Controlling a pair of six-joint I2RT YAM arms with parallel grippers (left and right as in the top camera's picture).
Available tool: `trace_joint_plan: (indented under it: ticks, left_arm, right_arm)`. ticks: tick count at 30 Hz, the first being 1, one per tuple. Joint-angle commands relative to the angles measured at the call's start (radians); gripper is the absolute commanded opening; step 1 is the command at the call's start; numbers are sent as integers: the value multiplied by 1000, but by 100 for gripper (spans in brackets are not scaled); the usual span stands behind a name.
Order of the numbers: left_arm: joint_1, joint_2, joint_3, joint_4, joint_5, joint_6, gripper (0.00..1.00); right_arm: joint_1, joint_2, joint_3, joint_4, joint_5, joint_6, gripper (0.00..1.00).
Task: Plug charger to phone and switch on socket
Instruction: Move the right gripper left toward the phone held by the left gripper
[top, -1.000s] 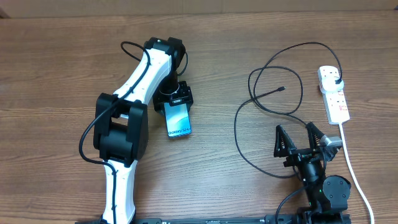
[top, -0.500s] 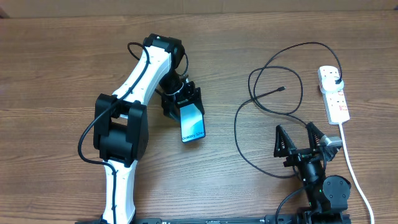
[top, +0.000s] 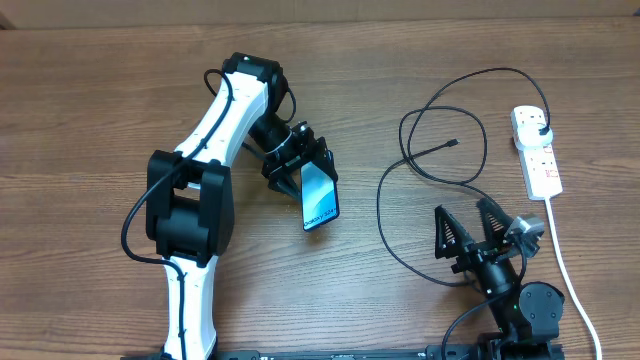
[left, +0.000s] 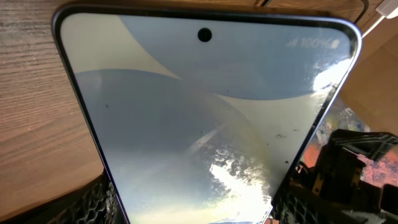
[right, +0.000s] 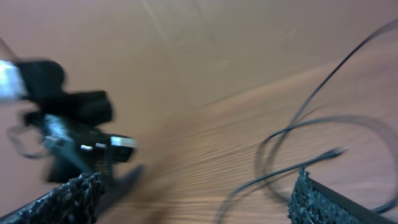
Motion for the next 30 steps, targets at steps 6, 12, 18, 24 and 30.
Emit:
trace_joint_plan:
  ticks: [6,12,18,24,30]
  left_arm:
    - [8,9,29,-14,56,30,48]
    - [8,9,29,-14,56,30,48]
    - [8,9,29,-18,56,30,49]
    - [8,9,29,-24,56,30,49]
    - [8,9,29,-24,56,30,49]
  right_arm:
    - [1,-8,-11,16,-166,643,100]
    - [0,-8,-10,49,-95,613,100]
    - [0,-7,22,-6,-115,536,100]
    - [0,64,195,-294,24,534,99]
    - [1,280,444,-493,55,533,99]
